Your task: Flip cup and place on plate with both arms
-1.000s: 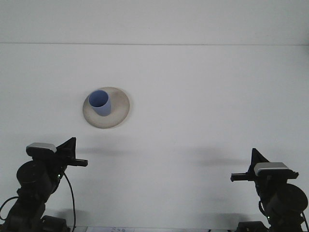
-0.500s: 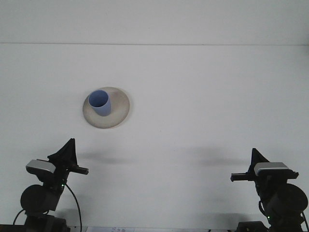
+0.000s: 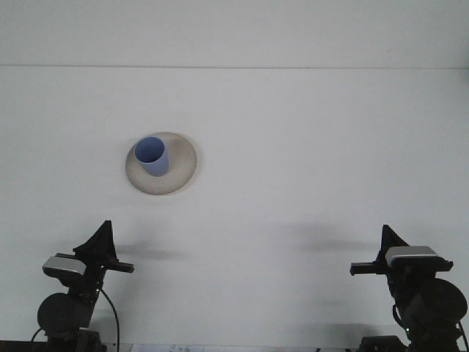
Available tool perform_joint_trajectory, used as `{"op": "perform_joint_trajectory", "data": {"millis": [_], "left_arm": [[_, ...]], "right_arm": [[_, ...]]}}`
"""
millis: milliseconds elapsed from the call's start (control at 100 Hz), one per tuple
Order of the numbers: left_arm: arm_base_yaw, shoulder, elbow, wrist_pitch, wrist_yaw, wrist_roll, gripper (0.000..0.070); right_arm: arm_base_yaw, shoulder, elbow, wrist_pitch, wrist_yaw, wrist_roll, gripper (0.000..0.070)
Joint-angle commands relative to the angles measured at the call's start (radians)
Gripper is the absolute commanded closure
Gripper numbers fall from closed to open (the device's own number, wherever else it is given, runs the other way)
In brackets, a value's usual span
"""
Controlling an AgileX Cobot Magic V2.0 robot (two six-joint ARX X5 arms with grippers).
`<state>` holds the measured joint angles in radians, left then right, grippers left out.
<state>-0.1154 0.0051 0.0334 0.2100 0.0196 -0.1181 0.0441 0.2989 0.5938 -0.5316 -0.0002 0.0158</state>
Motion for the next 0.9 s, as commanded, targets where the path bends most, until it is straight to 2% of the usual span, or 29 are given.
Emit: {"op": "perform_joint_trajectory", "data": {"millis": [0, 70, 890], "left_arm": [[0.0, -0.002, -0.019, 0.016, -0.005, 0.011, 0.0687], [-0.001, -0.002, -0.019, 0.015, -0.004, -0.008, 0.0687], [-0.001, -0.002, -0.019, 0.016, -0.004, -0.006, 0.0687]], "right_arm": [[0.0, 0.003, 0.003, 0.015, 0.0, 0.01, 0.07], [0.0, 0.003, 0.003, 0.015, 0.001, 0.011, 0.07], [0.001, -0.019, -0.007, 0.024, 0.004, 0.01, 0.07]]}}
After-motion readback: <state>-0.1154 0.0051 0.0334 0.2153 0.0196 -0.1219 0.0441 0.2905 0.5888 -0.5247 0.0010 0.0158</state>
